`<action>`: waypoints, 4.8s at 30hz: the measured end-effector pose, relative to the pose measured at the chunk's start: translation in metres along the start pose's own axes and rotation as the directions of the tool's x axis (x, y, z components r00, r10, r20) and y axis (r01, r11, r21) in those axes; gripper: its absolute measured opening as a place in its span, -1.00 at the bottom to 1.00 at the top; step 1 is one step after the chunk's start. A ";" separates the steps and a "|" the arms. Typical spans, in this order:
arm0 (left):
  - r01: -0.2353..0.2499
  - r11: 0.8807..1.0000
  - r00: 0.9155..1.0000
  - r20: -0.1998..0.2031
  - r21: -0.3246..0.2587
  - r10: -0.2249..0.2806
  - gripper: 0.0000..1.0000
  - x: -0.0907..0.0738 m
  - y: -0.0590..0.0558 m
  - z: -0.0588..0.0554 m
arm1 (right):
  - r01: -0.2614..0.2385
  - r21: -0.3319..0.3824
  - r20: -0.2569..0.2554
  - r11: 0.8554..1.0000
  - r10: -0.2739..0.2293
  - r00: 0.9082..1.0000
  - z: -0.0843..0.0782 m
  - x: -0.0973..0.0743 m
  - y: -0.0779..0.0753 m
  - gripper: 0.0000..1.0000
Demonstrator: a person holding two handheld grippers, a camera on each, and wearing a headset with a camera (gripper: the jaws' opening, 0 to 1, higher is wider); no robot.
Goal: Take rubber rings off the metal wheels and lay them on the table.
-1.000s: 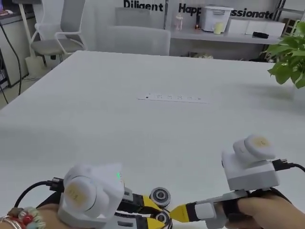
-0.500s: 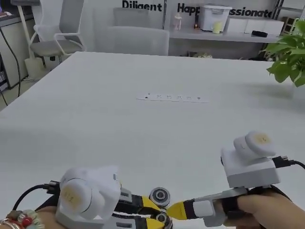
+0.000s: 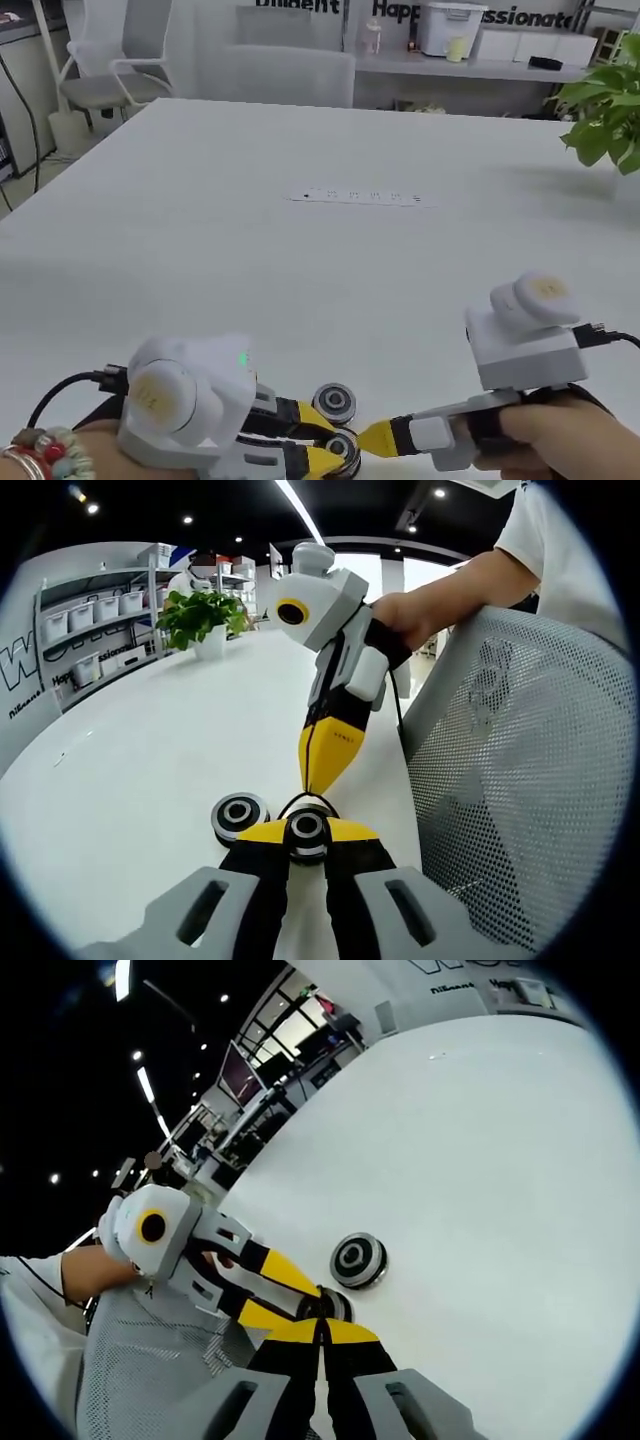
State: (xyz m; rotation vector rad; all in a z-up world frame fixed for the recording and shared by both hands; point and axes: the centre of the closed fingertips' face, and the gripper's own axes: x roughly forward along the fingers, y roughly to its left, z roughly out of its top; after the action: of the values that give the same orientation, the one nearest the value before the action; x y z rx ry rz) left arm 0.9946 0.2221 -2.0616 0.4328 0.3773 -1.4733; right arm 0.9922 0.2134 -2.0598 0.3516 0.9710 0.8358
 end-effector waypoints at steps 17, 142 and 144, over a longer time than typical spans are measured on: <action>0.061 0.998 0.997 -0.050 -0.007 -0.061 -0.53 -0.001 -0.012 0.001 | 0.013 -0.020 -0.001 1.000 -0.013 1.000 0.002 -0.001 -0.001 -1.00; -0.247 0.944 0.968 -0.022 -0.221 0.248 0.91 -0.141 -0.008 -0.008 | -0.014 0.006 0.285 1.000 0.012 0.959 0.065 -0.034 0.024 -1.00; -0.251 0.940 0.967 -0.012 -0.229 0.255 0.91 -0.142 -0.007 -0.007 | -0.019 0.002 0.283 1.000 0.017 0.959 0.065 -0.033 0.027 -1.00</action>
State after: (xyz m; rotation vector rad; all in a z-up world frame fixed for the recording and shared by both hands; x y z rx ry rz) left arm 0.9783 0.3485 -1.9973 0.2715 0.4545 -1.1663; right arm 1.0245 0.2114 -1.9888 0.4716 0.7034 0.7746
